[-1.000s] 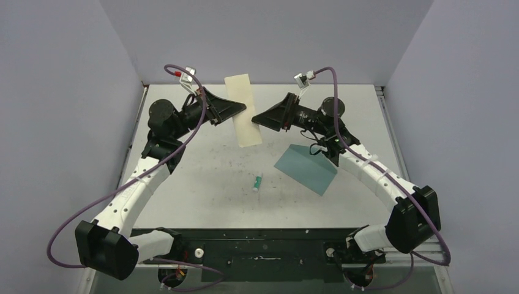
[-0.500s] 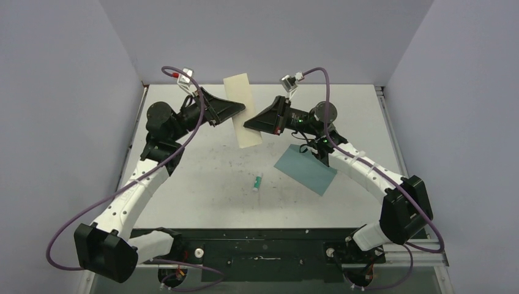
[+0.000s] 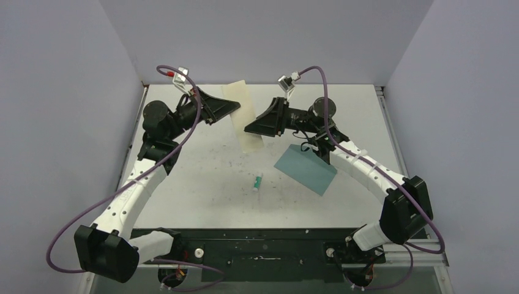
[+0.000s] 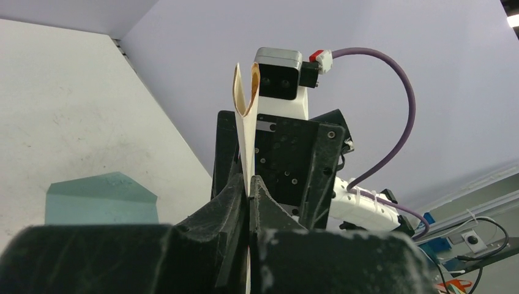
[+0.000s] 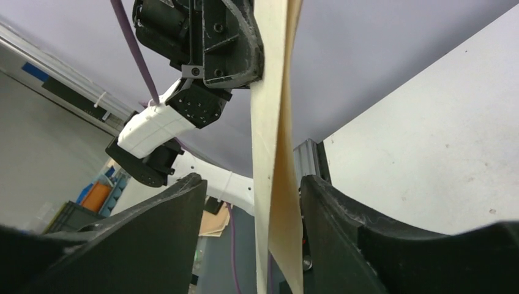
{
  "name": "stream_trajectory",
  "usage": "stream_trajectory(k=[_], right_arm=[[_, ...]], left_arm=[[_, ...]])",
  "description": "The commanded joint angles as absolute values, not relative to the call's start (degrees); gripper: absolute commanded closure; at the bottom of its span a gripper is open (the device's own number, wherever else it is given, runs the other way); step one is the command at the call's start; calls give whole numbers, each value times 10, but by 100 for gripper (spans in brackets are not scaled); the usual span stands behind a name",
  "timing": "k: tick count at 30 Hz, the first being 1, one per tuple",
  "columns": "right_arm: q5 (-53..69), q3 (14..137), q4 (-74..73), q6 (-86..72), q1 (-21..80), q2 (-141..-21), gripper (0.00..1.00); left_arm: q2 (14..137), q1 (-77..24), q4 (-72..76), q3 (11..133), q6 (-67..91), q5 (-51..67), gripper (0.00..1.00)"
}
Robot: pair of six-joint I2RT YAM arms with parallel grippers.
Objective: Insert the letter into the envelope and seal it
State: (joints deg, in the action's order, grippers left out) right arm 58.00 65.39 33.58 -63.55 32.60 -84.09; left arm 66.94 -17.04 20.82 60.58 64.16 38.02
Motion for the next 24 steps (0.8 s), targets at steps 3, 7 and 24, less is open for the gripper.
stream_trajectory(k=[3, 7, 24], right_arm=[[548, 689, 390, -634, 319, -837, 32], [543, 688, 440, -677, 319, -858, 38], [419, 710, 62, -444, 254, -835, 95]], left_arm=[[668, -170, 209, 621, 622, 394, 100], [668, -172, 214, 612, 626, 395, 100], [677, -175, 39, 621, 538, 356, 60]])
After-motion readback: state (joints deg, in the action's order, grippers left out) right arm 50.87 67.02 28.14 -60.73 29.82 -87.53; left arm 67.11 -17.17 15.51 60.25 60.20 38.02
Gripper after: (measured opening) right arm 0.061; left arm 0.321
